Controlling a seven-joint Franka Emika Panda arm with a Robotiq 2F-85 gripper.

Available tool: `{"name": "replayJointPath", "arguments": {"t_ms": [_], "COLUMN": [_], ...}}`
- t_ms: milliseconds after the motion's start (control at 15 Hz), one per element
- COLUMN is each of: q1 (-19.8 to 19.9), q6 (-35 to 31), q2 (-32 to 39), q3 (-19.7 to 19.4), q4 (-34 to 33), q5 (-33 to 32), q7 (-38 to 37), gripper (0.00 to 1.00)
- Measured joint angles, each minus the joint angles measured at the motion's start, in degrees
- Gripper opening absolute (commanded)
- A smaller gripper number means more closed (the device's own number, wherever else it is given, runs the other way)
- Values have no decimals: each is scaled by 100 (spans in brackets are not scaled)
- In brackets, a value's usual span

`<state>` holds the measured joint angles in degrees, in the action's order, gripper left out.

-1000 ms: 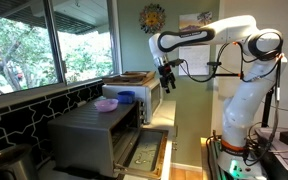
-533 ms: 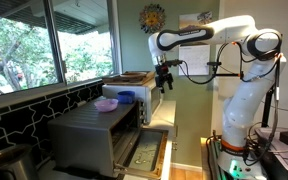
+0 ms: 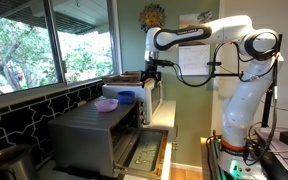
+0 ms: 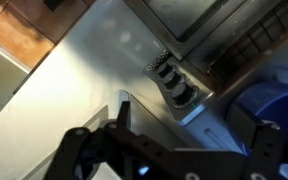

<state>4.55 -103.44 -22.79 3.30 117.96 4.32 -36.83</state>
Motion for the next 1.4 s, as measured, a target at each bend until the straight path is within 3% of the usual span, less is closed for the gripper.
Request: {"name": "replayJointPath", "arguments": {"t_ms": [267, 1267, 1400], "q1": [-2, -121, -146], "q6": [-660, -1574, -1668], "q2": [127, 734, 800], "q3": [146, 414, 425], "q4": [4, -99, -99], "q5": [-27, -307, -308], "q7": [-489, -606, -650], "gripper": [100, 100, 94]}}
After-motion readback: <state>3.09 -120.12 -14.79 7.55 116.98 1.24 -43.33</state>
